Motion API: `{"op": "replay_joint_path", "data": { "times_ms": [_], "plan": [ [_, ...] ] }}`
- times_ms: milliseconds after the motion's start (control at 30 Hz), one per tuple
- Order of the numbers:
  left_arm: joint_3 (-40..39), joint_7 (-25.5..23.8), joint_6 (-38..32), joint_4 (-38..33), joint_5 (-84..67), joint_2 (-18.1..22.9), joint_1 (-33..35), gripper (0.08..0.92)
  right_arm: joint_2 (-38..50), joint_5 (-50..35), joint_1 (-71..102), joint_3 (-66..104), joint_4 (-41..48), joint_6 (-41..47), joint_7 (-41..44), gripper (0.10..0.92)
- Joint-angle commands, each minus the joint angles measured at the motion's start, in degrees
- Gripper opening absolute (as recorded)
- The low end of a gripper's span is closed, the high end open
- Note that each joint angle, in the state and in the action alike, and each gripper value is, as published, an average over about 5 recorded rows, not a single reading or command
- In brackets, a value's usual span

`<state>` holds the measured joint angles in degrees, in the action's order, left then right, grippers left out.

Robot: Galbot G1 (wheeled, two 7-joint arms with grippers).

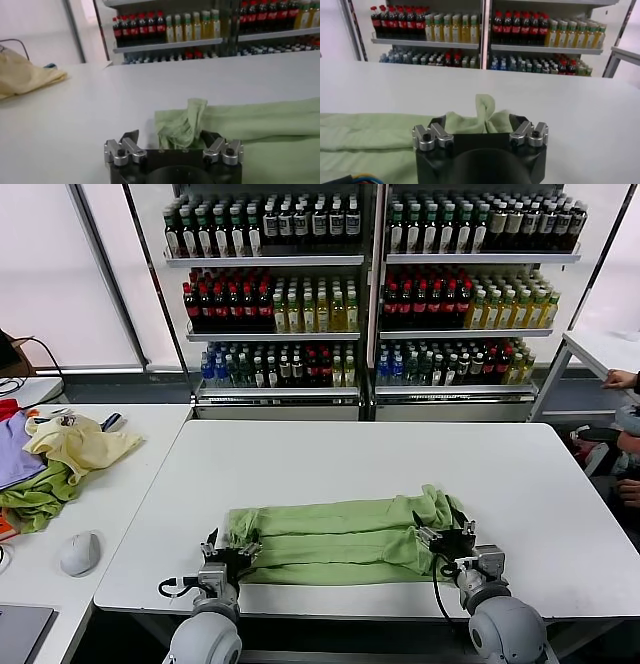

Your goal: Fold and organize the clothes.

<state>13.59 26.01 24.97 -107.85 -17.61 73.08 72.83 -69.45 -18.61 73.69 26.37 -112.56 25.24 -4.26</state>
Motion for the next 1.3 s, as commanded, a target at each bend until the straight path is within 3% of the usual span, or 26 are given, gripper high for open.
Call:
{"op": "replay_joint_path", "data": {
  "times_ms": [33, 400, 733, 867, 1000, 1300],
  "plan": [
    [0.9, 0.1, 0.6, 1.4, -5.5, 1.7, 0.7, 0.741, -0.1, 0.2, 0.1, 0.0, 0.0, -0.1, 0.1, 0.823],
    [4.3, -1.9, 0.2, 1.8, -12.4, -0.3, 0.3, 0.430, -0.1, 0.0, -0.6, -0.3, 0.3, -0.4, 0.2, 0.823],
    [14.7, -3.3, -0.6, -1.6, -13.1, -8.2, -0.6, 0.147, 0.3, -0.3, -0.7, -0.1, -0.3, -1.0, 0.4, 0.823],
    [18.7, -3.7, -0.6, -4.5, -16.2, -10.9, -0.4, 0.114, 0.4, -0.3, -0.8, -0.2, -0.5, -1.1, 0.4, 0.823],
    [20.2, -3.6, -0.5, -8.6, -21.7, -11.2, -0.2, 0.114, 0.5, -0.3, -1.0, -0.3, -0.7, -1.1, 0.4, 0.823],
    [13.0, -3.0, -2.0, -16.0, -27.6, -5.0, -1.3, 0.114, 0.8, -0.2, -1.4, -0.7, -0.7, -1.1, 0.5, 0.823]
  ]
}}
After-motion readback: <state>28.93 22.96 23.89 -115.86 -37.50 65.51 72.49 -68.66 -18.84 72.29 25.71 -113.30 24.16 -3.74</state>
